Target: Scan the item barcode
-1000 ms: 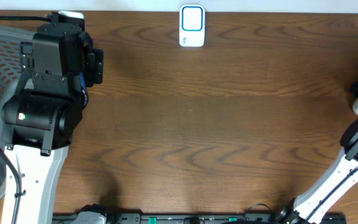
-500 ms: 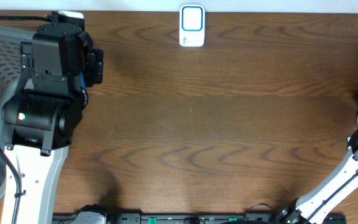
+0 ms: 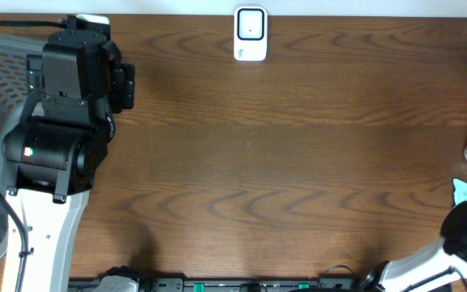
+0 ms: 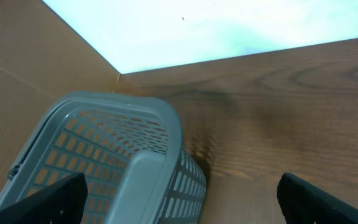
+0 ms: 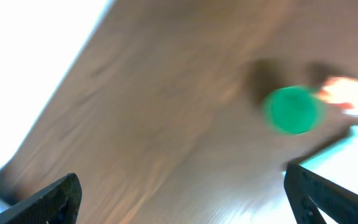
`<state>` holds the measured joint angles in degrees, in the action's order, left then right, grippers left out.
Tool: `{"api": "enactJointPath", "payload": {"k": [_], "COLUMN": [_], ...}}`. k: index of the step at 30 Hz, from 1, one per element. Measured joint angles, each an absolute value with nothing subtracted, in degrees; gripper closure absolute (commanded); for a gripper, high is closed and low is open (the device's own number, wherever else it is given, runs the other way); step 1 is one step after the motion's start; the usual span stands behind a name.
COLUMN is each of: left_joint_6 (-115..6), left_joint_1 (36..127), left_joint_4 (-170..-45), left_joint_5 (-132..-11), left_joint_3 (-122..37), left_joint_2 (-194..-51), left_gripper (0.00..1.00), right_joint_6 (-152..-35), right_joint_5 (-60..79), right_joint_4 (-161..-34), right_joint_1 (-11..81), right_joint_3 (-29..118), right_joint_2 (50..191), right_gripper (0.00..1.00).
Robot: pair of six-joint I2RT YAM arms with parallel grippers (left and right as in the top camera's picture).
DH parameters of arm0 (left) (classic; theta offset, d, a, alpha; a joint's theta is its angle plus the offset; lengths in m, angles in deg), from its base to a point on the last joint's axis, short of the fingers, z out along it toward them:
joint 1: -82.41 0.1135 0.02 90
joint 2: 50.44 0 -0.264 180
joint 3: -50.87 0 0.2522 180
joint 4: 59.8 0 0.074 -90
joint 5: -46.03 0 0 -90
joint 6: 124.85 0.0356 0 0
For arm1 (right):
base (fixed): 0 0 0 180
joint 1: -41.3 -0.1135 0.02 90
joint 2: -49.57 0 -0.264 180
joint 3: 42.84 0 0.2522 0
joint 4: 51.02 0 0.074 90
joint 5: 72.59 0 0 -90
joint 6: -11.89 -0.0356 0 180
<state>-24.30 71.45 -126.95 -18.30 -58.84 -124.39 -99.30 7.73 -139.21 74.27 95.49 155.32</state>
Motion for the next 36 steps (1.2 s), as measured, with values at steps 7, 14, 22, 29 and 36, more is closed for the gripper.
{"api": "enactJointPath", "payload": {"k": [7,14,22,29,36], "left_joint_6": [-24.3,-24.3,-24.3,-24.3,-24.3], "left_joint_1": [71.4,71.5,71.5,71.4,71.4], "left_joint_4": [-127.0,-127.0,-127.0,-127.0,-127.0], "left_joint_5": [-18.3,-18.3,-18.3,-18.3,-18.3], "left_joint_3": [-58.8,-58.8,-58.8,-58.8,-58.8], "left_joint_2": [-124.4,-124.4,-124.4,-124.4,-124.4], "left_gripper": [0.02,0.02,0.02,0.02,0.02], "right_joint_6": [-91.4,-87.0,-83.6,-82.1,-82.0], "right_joint_5": [-1.3,-3.3,-1.9,0.6,0.9], "right_joint_4": [-145.4,-153.2,-160.0,-161.8,-156.1], "right_joint_1": [60.7,48.5,43.8,43.8,43.8], "right_joint_3": [95.4,95.3,95.4,95.3,95.1], "right_joint_2": [148.2,140.7,137.4,137.7,136.2], "right_gripper": [0.01,0.01,0.01,0.01,0.01]}}
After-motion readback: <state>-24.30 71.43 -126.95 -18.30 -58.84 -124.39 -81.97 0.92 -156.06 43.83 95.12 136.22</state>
